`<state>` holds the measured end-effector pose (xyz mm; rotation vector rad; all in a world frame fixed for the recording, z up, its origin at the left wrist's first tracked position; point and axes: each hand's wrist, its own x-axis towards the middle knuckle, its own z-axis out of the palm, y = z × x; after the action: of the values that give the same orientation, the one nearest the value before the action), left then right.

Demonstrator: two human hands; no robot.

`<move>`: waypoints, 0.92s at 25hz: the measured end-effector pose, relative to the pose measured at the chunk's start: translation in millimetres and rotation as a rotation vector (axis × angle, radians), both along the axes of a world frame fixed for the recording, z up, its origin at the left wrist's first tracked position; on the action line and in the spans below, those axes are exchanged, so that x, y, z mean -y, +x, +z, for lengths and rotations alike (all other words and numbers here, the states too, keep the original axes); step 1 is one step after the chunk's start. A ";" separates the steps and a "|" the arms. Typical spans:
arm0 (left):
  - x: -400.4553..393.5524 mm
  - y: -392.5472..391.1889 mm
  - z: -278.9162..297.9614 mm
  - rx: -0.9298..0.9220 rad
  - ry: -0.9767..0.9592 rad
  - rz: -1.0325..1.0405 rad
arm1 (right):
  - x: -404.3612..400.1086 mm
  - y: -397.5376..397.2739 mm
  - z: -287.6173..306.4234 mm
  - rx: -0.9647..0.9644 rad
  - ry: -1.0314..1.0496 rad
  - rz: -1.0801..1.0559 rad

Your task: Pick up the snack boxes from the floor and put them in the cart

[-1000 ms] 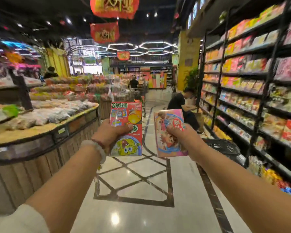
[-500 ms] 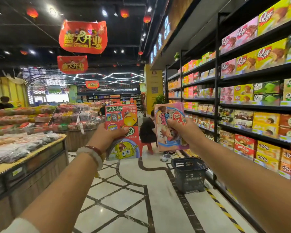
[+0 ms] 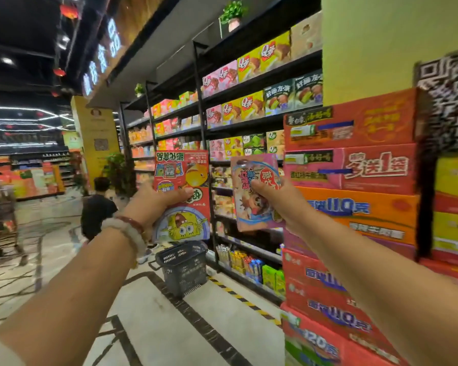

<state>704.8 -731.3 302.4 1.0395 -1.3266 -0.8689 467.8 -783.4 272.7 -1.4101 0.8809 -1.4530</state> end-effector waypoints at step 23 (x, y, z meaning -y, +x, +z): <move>-264.5 -635.4 -37.9 -0.004 0.054 -1.271 | -533.2 -510.0 -30.3 -0.024 0.037 -1.328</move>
<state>69.4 -466.8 264.6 0.0960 -1.9475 -1.8107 -42.2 -250.2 242.4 -0.7187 2.0357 -2.2884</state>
